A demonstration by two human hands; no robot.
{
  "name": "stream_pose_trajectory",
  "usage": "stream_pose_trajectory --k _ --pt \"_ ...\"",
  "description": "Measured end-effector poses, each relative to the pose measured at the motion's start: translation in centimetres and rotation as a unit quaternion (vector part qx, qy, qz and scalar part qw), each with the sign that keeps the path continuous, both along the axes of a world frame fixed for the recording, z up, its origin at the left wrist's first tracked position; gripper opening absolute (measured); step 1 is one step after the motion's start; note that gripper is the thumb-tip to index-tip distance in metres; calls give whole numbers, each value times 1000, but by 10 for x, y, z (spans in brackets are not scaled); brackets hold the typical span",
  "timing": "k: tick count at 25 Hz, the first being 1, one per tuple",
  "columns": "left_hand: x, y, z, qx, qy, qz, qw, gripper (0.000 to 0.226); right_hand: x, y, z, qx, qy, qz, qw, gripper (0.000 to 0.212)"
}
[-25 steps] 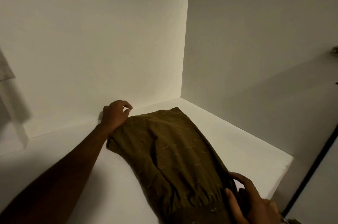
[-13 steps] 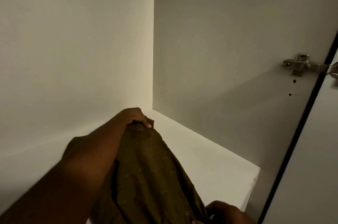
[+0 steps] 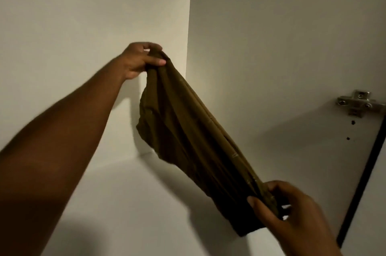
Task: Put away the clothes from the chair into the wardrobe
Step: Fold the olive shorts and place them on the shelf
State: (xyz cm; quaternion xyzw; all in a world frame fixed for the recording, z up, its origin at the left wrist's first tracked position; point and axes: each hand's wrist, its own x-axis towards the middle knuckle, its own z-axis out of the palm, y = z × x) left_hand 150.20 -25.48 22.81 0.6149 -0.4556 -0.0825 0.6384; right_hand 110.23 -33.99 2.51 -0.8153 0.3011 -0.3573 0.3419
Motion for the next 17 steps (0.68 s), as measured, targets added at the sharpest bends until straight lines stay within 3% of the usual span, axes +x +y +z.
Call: stream_pose_trajectory --k 3,6,9,11,13,14,17 --pt "-7 1 50 35 -94 32 994 35 21 28 -4 66 -16 122 990 18" --pt "-20 -50 40 134 -174 69 973 41 33 52 -16 148 -36 194 969 18" --pt "-19 -120 -59 252 -187 71 947 46 31 60 -52 220 -21 131 966 61" --pt "-25 -142 -154 349 -230 83 905 56 28 63 -73 239 36 85 967 84" --pt "-38 -138 -217 424 -305 70 850 62 13 62 -87 160 64 46 984 86" --pt "-49 -126 -230 419 -331 70 843 58 3 60 -91 90 92 43 991 81" --pt "-91 -52 -237 319 -339 109 878 40 -14 50 -103 -112 189 121 968 70"
